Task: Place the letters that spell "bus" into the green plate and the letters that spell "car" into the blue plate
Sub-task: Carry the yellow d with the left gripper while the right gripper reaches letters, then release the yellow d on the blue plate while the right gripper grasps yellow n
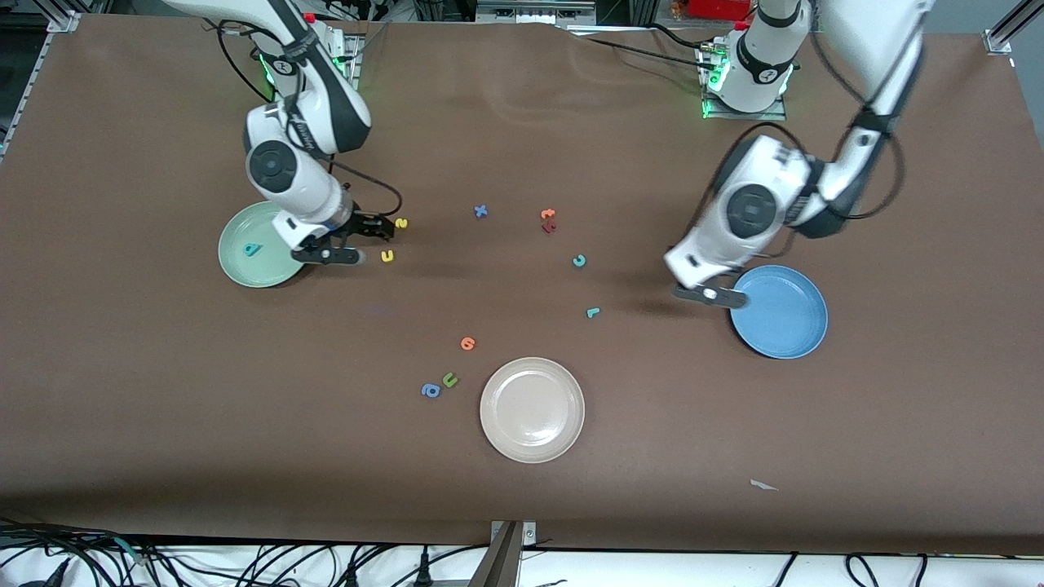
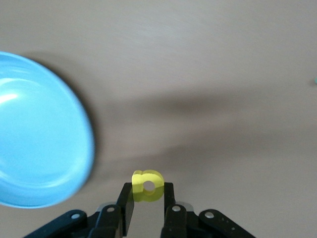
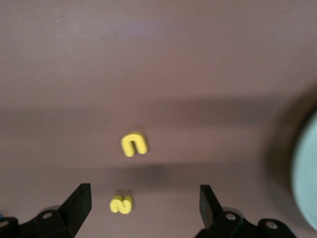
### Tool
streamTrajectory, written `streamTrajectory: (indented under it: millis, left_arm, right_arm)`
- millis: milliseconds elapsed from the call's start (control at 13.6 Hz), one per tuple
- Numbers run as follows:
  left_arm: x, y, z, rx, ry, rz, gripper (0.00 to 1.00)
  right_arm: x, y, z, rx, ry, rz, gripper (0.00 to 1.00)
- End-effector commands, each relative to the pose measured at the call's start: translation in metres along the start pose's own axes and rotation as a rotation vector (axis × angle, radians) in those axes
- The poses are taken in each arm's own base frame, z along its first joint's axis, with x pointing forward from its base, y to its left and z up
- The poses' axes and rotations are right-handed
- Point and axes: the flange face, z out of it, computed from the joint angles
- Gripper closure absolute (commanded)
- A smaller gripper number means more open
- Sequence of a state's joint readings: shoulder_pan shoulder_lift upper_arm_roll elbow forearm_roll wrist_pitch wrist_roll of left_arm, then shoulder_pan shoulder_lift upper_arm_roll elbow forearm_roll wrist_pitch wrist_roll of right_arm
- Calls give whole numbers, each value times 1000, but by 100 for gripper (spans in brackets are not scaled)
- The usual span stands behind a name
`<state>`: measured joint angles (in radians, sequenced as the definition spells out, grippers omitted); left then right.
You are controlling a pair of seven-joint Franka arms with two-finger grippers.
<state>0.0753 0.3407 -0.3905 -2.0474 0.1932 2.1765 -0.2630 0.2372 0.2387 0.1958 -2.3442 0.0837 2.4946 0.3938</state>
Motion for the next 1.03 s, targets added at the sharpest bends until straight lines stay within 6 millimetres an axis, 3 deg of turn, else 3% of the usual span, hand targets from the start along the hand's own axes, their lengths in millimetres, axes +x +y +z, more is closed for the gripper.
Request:
streamTrajectory:
  millis: [0, 74, 221, 295, 442, 516, 589, 663, 884, 958]
  left_arm:
    - [2, -70, -6, -41, -13, -14, 81]
    - [1, -100, -4, -50, -15, -39, 81]
    - [-2, -136, 6, -71, -29, -77, 81]
    - [-1, -148, 18, -84, -42, -88, 81]
    - [8, -151, 34, -105, -3, -83, 80]
    - [12, -152, 42, -112, 20, -83, 64]
    - [14, -152, 43, -110, 25, -76, 17]
    - [20, -154, 33, -108, 41, -68, 0]
    - [25, -150, 18, -110, 64, -87, 0]
    - [30, -131, 10, -113, 71, -89, 0]
  right_arm:
    - [4, -9, 19, -11, 25, -53, 4]
    - [5, -10, 23, -8, 34, -56, 4]
    - [7, -6, 36, -7, 26, -47, 5]
    - [10, -2, 40, -7, 26, -37, 8]
    - [13, -3, 46, -2, 36, -31, 10]
    - [13, -3, 47, -2, 36, -31, 15]
    - [12, -3, 48, -2, 34, -33, 20]
    - [12, -4, 48, -4, 35, -37, 24]
    - [10, -5, 54, -41, 39, -102, 31]
    - [10, -5, 54, -45, 41, -111, 31]
